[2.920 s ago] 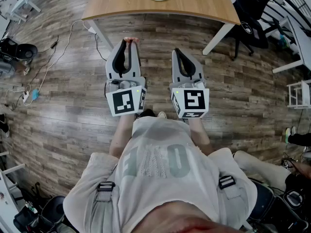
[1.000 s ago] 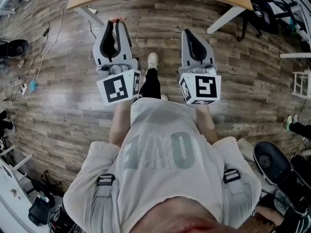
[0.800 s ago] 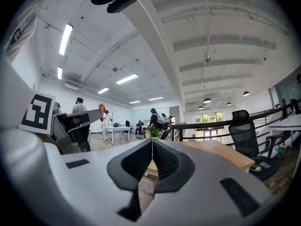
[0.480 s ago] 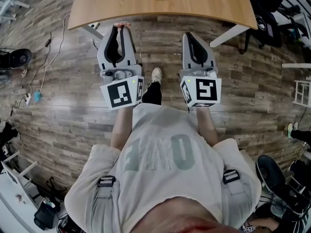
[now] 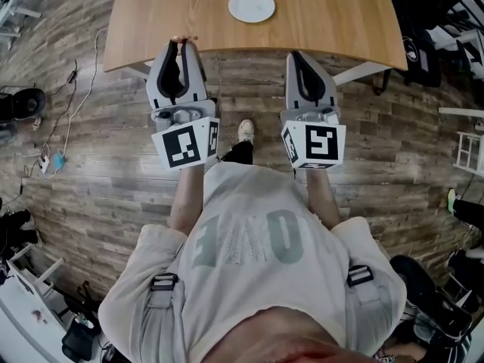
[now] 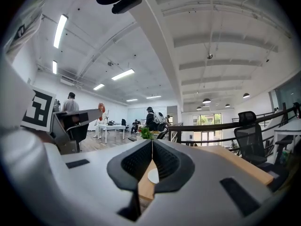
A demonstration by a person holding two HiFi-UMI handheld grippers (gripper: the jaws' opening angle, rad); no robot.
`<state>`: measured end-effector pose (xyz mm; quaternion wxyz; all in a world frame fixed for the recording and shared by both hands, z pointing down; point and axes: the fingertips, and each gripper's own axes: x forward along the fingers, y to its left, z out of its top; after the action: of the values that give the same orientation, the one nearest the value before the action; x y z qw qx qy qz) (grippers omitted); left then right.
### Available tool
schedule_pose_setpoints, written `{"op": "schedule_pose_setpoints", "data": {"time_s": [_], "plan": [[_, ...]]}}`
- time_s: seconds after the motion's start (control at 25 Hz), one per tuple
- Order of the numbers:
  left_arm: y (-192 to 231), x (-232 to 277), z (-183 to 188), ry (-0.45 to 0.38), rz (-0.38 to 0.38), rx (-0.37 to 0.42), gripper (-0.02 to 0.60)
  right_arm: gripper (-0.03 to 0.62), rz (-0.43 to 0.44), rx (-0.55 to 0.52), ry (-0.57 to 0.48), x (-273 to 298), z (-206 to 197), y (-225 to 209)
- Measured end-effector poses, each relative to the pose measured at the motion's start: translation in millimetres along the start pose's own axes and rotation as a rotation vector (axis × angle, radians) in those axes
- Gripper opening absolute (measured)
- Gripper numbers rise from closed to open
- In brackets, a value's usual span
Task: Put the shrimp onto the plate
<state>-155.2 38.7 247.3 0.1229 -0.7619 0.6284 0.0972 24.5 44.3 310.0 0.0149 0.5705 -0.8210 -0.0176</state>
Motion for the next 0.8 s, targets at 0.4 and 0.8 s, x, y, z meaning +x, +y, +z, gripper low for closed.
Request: {"op": "schedule_pose_setpoints", "data": {"time_s": [0.4, 0.8], "plan": [[19.7, 74.3, -18.8, -0.046, -0.043, -0.014, 0.064, 0.020, -0.006, -0.019, -0.032, 70.4, 6.0, -13.7], [17.5, 112.5, -28.3, -0.061, -0.095, -0.056, 0.064, 0.020, -0.032, -0.083, 0.005, 97.0, 6.8, -22.2]]}}
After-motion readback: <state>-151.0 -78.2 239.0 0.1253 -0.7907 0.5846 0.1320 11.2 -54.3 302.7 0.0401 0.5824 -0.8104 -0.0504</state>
